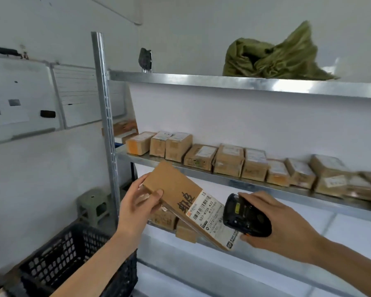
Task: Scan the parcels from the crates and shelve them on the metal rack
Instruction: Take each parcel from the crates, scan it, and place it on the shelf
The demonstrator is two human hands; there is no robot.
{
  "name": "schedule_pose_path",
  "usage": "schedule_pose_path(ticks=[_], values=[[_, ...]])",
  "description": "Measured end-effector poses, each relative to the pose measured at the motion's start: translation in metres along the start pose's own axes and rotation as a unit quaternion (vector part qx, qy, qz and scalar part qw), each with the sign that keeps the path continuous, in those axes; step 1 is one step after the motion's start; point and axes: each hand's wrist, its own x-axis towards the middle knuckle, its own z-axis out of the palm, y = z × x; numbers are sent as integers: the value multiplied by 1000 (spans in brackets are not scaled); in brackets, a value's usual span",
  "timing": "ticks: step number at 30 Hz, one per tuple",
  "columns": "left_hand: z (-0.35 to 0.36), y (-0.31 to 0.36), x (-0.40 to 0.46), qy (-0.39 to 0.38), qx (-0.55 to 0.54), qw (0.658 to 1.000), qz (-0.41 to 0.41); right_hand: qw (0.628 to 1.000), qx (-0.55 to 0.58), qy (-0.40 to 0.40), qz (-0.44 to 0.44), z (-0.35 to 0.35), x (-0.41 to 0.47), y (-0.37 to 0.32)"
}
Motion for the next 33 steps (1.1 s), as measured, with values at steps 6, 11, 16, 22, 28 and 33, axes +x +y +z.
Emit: schedule_pose_path(ticks=[6,11,16,22,28,33], values=[[78,2,-32,-38,44,998,13,996,-67,11,50,-57,-72,23],[134,10,-45,-83,65,994,35,987,-143,-14,72,-93,-115,33],[175,17,-40,-109,55,991,55,974,-197,-40,107,-119,-144,40],[207,22,-39,-141,66,986,64,962,-215,-66,156,-144,-167,43],[225,19,-39,-169,70,979,91,955,-217,-83,182,-156,-178,44],[233,17,-35,-172,67,979,88,948,-233,-94,194,-158,-182,43]])
